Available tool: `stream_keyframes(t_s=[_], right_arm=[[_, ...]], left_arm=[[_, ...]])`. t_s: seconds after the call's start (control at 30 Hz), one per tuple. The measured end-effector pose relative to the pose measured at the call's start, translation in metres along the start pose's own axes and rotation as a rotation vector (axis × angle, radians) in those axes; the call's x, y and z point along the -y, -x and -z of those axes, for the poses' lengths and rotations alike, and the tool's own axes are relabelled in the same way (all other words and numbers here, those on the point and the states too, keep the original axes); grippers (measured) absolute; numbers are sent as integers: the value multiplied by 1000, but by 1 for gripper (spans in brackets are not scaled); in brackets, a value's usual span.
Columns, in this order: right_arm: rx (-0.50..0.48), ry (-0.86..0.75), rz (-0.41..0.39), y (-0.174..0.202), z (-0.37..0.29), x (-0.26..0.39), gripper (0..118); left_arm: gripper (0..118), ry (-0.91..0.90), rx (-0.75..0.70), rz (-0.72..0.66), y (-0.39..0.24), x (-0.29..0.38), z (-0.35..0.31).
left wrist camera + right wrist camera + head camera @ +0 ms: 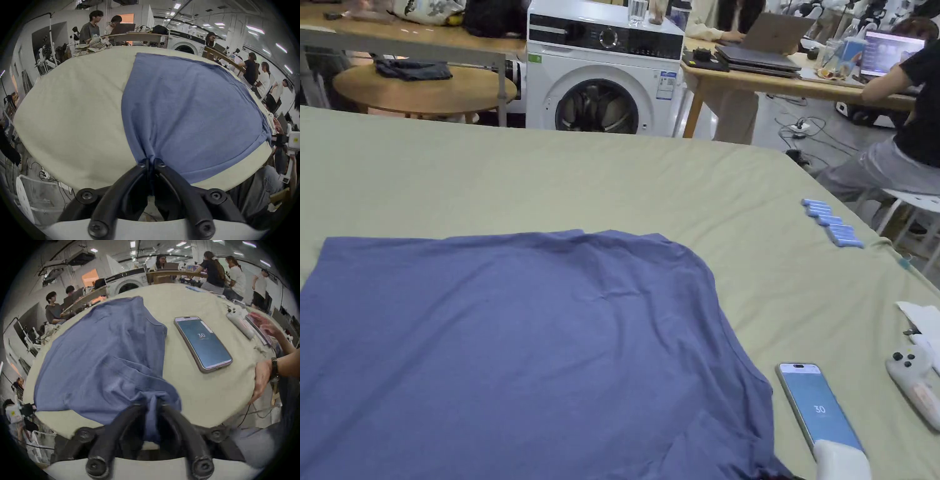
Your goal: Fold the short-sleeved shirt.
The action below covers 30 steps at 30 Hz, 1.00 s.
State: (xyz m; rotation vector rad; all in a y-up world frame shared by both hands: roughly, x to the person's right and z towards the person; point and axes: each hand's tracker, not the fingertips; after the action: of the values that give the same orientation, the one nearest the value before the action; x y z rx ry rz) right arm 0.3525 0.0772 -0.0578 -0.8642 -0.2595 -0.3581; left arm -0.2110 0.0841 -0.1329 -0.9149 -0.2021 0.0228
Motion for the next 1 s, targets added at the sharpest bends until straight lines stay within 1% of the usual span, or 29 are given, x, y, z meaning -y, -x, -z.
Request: stream_keyframes(t_s=[0.07, 0.13, 0.17, 0.23, 0.27, 0.3, 0.33, 0.47, 0.53, 0.6, 0.63, 0.7, 0.73, 0.8, 0.83, 0.9, 0.97, 1.0], right_arm=[[1, -6, -20, 8, -14, -7, 4], [5, -104, -63, 18, -24, -21, 4], [-3, -134, -61, 20, -27, -36, 4], [-62, -172, -47, 27, -22, -68, 4], [-75, -193, -49, 35, -14, -88, 4], [-84, -220, -67, 39, -9, -107, 4], [-87, -239, -96, 48, 4, -127, 4], [-70, -205, -178, 80, 75, -198, 4], [-53, -176, -184, 91, 109, -217, 4], [-15, -146, -189, 94, 135, -227, 5], [17, -140, -202, 96, 146, -229, 5], [25, -142, -204, 95, 154, -229, 6], [31, -145, -210, 95, 156, -229, 13], [67, -194, -208, 94, 151, -226, 44], [72, -222, -202, 91, 143, -223, 51], [26, -264, -201, 86, 128, -219, 51], [19, -317, -237, 87, 109, -209, 51], [6, -349, -248, 88, 99, -203, 51]], left_arm=[[0, -6, -5, 23, -4, -3, -5], [0, -52, 24, 38, -5, -15, -19], [0, -114, 44, -1, -2, -25, -24], [0, -173, 69, -47, 3, -55, -26], [0, -204, 74, -54, 5, -73, -24], [0, -237, 73, -45, 6, -89, -19], [0, -258, 60, -24, 9, -109, -7], [0, -252, 33, 5, 19, -181, 48], [0, -235, 18, -1, 21, -204, 72], [0, -196, 11, 6, 20, -219, 93], [0, -185, 4, 11, 17, -222, 100], [0, -195, 2, 9, 15, -226, 106], [6, -205, -6, 10, 13, -225, 106], [36, -220, -74, -39, 12, -226, 105], [39, -242, -36, -63, 13, -224, 102], [39, -304, 2, -64, 11, -218, 88], [39, -380, -31, -34, 2, -209, 74], [39, -364, -40, -41, -3, -205, 67]])
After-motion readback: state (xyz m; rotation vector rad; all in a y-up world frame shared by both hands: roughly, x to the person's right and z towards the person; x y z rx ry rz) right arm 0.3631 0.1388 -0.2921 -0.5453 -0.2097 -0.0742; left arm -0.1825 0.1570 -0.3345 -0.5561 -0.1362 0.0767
